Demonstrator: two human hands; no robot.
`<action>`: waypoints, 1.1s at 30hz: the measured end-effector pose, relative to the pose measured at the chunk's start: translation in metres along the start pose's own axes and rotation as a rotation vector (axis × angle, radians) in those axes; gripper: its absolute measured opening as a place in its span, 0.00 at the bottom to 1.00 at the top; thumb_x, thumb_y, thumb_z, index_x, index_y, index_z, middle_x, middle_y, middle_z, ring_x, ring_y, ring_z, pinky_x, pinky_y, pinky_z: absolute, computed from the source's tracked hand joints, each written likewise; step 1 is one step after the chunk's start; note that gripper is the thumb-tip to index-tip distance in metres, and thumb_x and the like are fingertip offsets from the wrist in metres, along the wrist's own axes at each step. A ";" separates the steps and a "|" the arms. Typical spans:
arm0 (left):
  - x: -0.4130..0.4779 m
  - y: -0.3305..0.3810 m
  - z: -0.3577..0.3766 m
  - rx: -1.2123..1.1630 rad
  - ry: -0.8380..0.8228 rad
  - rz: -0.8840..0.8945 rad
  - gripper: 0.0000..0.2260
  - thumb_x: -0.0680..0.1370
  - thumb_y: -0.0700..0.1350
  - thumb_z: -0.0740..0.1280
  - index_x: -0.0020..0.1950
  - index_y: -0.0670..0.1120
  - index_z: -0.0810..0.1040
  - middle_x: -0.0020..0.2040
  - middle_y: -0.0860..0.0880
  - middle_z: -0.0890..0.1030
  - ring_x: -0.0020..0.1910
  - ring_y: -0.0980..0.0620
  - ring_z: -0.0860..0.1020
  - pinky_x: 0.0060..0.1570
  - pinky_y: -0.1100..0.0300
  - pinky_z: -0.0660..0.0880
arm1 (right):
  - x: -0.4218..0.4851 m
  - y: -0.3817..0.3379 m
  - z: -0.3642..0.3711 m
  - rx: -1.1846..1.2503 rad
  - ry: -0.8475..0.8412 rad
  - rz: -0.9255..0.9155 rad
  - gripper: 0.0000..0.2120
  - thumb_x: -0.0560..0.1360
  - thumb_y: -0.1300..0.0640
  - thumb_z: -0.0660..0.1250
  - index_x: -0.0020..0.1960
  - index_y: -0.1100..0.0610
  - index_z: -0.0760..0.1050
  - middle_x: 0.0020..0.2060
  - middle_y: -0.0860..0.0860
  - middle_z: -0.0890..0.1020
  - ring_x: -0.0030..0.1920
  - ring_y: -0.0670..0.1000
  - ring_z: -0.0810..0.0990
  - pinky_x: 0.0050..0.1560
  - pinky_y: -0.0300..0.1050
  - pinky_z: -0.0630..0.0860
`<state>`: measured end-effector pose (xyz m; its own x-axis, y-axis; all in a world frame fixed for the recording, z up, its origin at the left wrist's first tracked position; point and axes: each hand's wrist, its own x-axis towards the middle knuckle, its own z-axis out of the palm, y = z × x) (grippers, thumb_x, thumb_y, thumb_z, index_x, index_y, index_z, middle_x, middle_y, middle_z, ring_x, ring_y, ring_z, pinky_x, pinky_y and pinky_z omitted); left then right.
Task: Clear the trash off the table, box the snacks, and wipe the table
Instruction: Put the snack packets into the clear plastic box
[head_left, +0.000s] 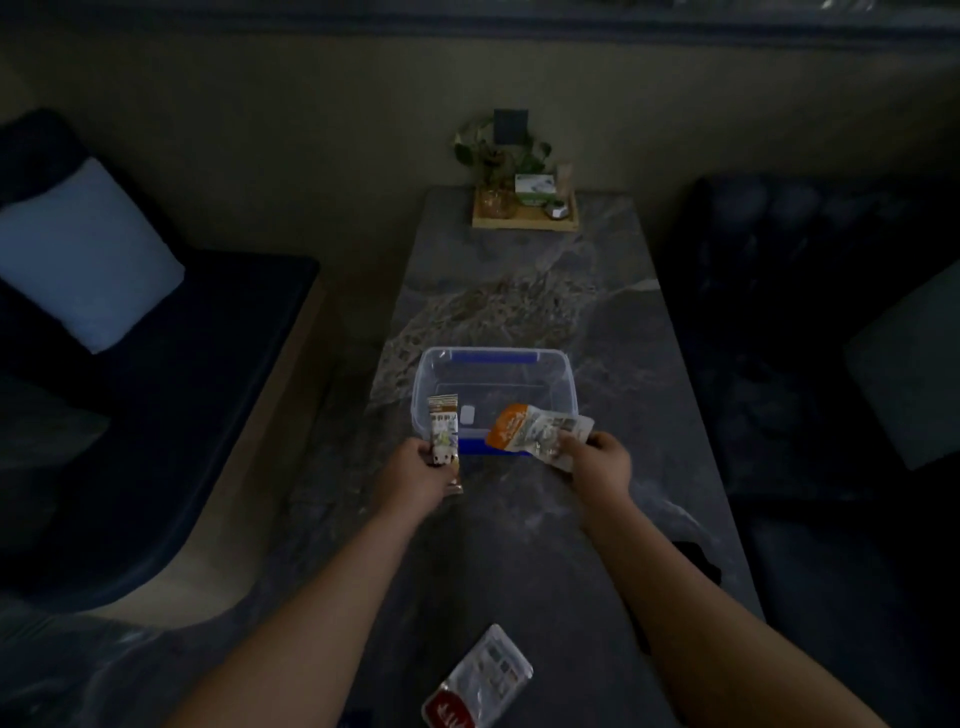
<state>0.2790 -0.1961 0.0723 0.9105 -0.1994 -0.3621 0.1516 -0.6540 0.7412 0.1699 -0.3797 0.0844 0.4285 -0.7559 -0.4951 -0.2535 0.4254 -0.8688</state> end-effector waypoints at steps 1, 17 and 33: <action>0.009 0.008 0.002 -0.011 -0.001 -0.013 0.13 0.71 0.46 0.76 0.40 0.56 0.72 0.38 0.58 0.78 0.38 0.58 0.78 0.34 0.60 0.72 | 0.007 -0.007 0.006 0.003 0.005 0.007 0.03 0.76 0.61 0.72 0.49 0.59 0.79 0.45 0.57 0.84 0.47 0.57 0.85 0.50 0.56 0.84; 0.068 0.039 0.027 0.406 0.222 0.221 0.04 0.76 0.46 0.70 0.44 0.51 0.76 0.44 0.54 0.77 0.38 0.58 0.75 0.35 0.62 0.71 | 0.090 -0.007 0.016 -0.739 0.077 -0.370 0.13 0.76 0.60 0.67 0.60 0.54 0.79 0.52 0.52 0.81 0.48 0.53 0.81 0.52 0.55 0.81; 0.065 0.007 0.054 -0.519 0.168 -0.336 0.12 0.79 0.43 0.68 0.62 0.44 0.75 0.48 0.46 0.79 0.45 0.50 0.80 0.48 0.51 0.81 | 0.047 0.043 0.003 -0.479 0.023 0.052 0.05 0.78 0.54 0.69 0.48 0.55 0.76 0.43 0.55 0.83 0.44 0.55 0.84 0.50 0.57 0.83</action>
<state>0.3188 -0.2533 0.0233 0.8226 0.0998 -0.5598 0.5671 -0.2142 0.7953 0.1812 -0.3953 0.0239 0.3863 -0.7528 -0.5330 -0.6475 0.1903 -0.7380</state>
